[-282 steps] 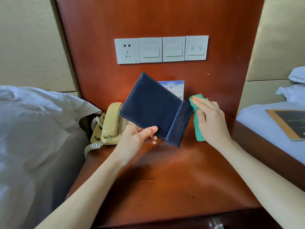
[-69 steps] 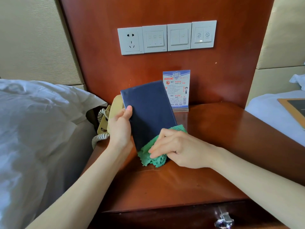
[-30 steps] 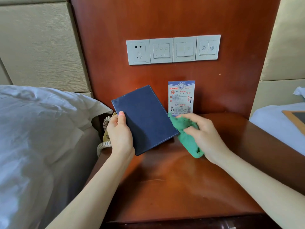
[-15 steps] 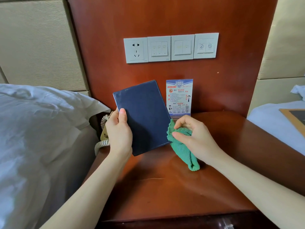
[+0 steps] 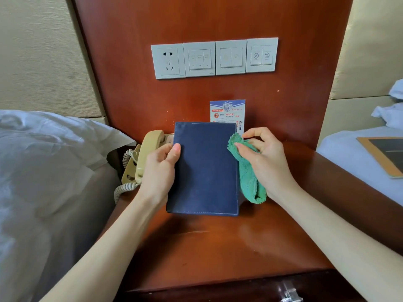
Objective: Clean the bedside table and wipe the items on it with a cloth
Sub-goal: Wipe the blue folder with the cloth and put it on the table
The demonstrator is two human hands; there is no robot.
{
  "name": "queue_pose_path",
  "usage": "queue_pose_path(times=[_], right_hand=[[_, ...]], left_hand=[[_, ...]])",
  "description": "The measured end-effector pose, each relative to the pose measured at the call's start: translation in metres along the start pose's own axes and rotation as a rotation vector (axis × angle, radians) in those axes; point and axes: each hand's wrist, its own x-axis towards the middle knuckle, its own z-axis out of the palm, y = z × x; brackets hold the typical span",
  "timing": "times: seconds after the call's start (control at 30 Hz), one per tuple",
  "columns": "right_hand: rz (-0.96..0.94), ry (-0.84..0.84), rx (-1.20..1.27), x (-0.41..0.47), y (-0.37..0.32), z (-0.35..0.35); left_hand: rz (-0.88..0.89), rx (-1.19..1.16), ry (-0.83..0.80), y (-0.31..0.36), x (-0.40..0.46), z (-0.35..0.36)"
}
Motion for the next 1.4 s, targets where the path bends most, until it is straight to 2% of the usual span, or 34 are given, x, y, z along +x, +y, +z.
queue_pose_path(times=[0.2,0.33,0.47,0.57,0.63,0.77,0.83,1.0,1.17,1.27,1.4], right_hand=[[0.054,0.027,-0.021,0.002,0.001,-0.003],[-0.045,0.079,-0.112,0.005,-0.002,-0.011],[-0.115,0.006,-0.021,0.005,-0.006,-0.016],[-0.137,-0.026,-0.061,0.006,-0.006,-0.018],[-0.135,0.025,-0.098,0.008,-0.004,-0.017],[0.003,0.205,0.162,0.014,-0.007,-0.022],[0.023,0.115,0.175,0.014,-0.008,-0.024],[0.162,-0.32,0.242,0.011,-0.01,-0.022],[0.292,-0.562,0.128,0.013,-0.011,-0.036],[0.334,-0.635,0.028,0.013,-0.009,-0.036],[0.333,-0.593,-0.051,0.013,-0.009,-0.029]], left_hand=[[0.033,0.084,-0.017,0.005,0.001,-0.007],[0.063,0.134,-0.061,0.007,0.0,-0.01],[0.121,0.124,-0.107,0.01,0.004,-0.017],[0.105,0.111,-0.14,0.012,0.006,-0.021],[0.101,0.118,-0.143,0.013,0.005,-0.021],[0.11,0.175,-0.176,0.012,0.004,-0.017],[0.091,0.173,-0.197,0.012,0.002,-0.014],[0.061,0.257,-0.202,0.011,0.004,-0.018],[0.025,0.353,-0.273,0.007,0.006,-0.02],[0.047,0.457,-0.291,0.003,0.006,-0.018],[0.055,0.5,-0.341,0.002,0.005,-0.018]])
